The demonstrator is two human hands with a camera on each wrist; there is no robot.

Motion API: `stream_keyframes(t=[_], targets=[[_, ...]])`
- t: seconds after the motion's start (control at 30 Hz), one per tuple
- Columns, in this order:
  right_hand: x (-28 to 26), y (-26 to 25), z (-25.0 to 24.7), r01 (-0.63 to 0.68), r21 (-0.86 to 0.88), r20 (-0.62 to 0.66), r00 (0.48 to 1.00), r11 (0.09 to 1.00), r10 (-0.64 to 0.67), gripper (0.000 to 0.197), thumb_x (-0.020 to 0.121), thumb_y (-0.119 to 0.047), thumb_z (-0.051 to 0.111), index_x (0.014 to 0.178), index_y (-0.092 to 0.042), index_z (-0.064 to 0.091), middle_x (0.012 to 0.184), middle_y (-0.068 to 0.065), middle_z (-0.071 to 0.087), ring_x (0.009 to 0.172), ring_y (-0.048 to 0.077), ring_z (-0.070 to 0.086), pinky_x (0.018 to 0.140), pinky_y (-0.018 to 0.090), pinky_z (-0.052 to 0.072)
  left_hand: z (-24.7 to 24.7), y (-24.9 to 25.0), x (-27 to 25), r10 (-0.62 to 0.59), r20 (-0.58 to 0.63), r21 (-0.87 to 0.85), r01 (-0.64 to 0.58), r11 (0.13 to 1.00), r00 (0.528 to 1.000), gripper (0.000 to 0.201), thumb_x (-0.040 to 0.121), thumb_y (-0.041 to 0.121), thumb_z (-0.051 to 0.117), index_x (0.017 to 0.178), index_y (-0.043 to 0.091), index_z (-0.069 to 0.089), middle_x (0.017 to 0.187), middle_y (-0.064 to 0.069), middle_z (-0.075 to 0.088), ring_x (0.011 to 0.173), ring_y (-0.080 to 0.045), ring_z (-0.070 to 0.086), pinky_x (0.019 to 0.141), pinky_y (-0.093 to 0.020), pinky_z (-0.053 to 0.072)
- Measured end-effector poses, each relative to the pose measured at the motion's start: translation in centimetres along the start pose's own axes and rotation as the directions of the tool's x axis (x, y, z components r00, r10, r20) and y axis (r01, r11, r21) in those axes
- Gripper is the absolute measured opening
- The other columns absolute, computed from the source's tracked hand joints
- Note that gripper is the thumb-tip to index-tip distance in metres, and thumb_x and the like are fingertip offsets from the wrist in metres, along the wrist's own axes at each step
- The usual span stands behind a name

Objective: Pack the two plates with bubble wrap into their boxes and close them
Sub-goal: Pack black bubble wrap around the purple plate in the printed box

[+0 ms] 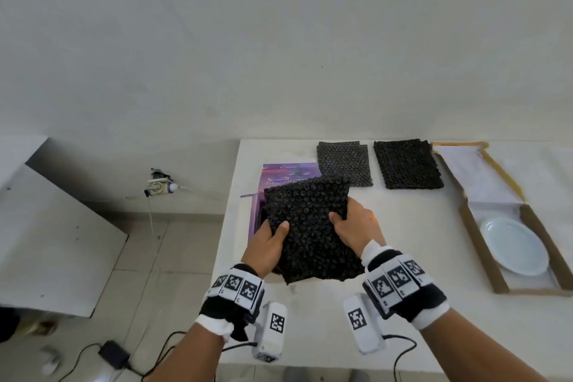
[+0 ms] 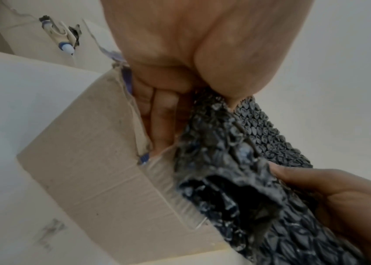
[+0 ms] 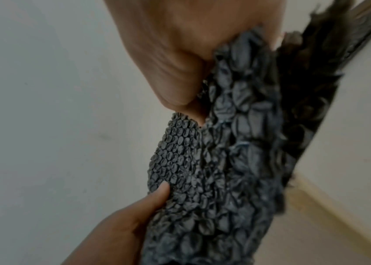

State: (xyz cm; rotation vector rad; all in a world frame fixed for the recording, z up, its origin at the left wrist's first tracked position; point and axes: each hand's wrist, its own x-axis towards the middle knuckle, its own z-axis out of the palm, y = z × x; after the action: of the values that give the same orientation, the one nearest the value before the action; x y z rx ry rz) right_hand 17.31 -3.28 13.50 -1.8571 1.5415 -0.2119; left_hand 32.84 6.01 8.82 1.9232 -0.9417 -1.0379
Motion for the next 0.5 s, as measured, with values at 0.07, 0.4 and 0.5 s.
stream_keyframes(t=[0.07, 0.4, 0.5], targets=[[0.4, 0.2, 0.5, -0.011, -0.044, 0.028, 1.0, 0.999, 0.012, 0.037, 0.093, -0.031, 0.051, 0.122, -0.008, 0.047, 0.119, 0.016, 0.06, 0.115, 0.033, 0.052, 0.094, 0.035, 0.04, 0.2, -0.1, 0.2, -0.008, -0.047, 0.056, 0.011, 0.998, 0.999, 0.042, 0.097, 0.038, 0.044, 0.132, 0.015, 0.048, 0.131, -0.005, 0.056, 0.121, -0.024, 0.05, 0.101, -0.032, 0.037], [1.5, 0.1, 2.7, 0.07, -0.297, 0.021, 0.998, 0.952, -0.067, 0.064, 0.092, -0.038, 0.052, 0.142, -0.012, 0.022, 0.119, 0.016, 0.059, 0.112, 0.032, 0.056, 0.09, 0.035, 0.043, 0.0, 0.5, 1.5, -0.041, -0.177, 0.291, 0.092, 0.952, 0.983, 0.034, 0.097, 0.032, 0.045, 0.111, 0.001, 0.046, 0.11, -0.023, 0.06, 0.104, -0.039, 0.055, 0.081, -0.036, 0.042], [1.6, -0.1, 2.9, 0.105, -0.395, 0.014, 0.994, 0.913, -0.108, 0.059, 0.092, -0.041, 0.051, 0.137, -0.011, 0.027, 0.117, 0.013, 0.061, 0.109, 0.031, 0.057, 0.086, 0.035, 0.045, -0.2, 1.1, 2.0, -0.02, -0.188, 0.417, 0.098, 0.904, 0.982, 0.036, 0.096, 0.031, 0.046, 0.117, 0.002, 0.043, 0.11, -0.023, 0.059, 0.103, -0.04, 0.056, 0.08, -0.039, 0.044]])
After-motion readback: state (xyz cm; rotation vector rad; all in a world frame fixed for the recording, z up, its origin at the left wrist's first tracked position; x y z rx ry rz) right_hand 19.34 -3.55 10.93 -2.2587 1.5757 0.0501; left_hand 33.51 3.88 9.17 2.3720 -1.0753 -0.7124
